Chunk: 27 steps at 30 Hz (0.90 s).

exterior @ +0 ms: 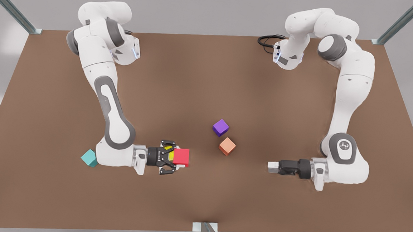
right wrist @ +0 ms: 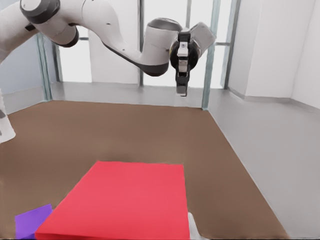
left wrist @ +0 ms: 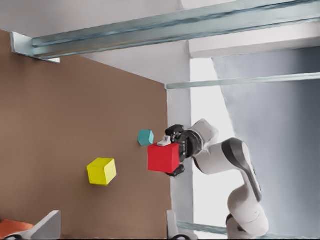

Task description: Pick up red wooden cube and pass to hand red wooden cube and place in blue wooden cube

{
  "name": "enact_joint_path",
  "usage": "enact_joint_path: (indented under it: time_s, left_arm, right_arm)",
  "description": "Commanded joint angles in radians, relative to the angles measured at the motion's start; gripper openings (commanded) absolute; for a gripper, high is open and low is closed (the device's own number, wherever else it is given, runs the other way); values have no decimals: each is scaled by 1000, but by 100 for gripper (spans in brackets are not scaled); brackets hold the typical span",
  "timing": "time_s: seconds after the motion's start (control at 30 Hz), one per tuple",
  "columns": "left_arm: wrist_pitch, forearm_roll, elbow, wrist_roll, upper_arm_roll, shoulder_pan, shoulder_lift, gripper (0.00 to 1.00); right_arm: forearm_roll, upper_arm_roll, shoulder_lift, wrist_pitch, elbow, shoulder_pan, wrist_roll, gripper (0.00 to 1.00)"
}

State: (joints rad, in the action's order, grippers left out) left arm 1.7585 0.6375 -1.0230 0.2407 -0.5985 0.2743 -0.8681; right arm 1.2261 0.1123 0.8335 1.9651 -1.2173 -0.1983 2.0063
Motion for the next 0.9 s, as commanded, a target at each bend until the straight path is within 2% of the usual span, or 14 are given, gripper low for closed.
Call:
enact_joint_path:
  time_s: [0.0, 0.03, 0.13, 0.17, 0.2, 0.33, 0.43, 0.53, 0.6, 0.87]
  left_arm:
    - [-440, -823, 1, -313, -11, -32, 148, 100]
    - [-545, -1037, 3, -376, -12, -105, 187, 100]
    - [-639, -1047, 3, -489, -44, -116, 273, 100]
    - [-523, -982, -150, -491, 222, -294, 426, 100]
    - [-186, -734, -508, -482, 446, -374, 675, 100]
    - [-258, -725, -470, -458, 444, -376, 633, 100]
    - [-290, -704, -468, -454, 442, -374, 615, 100]
    - [-286, -662, -456, -452, 440, -374, 604, 100]
    - [-286, -662, -456, -454, 439, -376, 593, 100]
    - [-284, -661, -456, -454, 437, -377, 590, 100]
  right_arm:
    - [-325, 0, -10, -112, 1, 48, 9, 68]
    - [-468, 0, -24, -123, 4, 76, 9, 68]
    - [-709, 0, -47, -181, 8, 160, 20, 69]
    - [-770, 0, -65, -196, 7, 178, 20, 69]
    - [-836, -2, -71, -230, 7, 224, 22, 69]
    - [-982, -63, -140, -255, -2, 249, 2, 69]
    - [-1174, -102, -177, -319, -10, 247, -328, 69]
    - [-1320, -129, -208, -310, -41, 244, -391, 68]
    - [-1350, -154, -208, -262, -57, 243, -400, 68]
    - [-1314, -152, -225, 37, -231, 241, -500, 69]
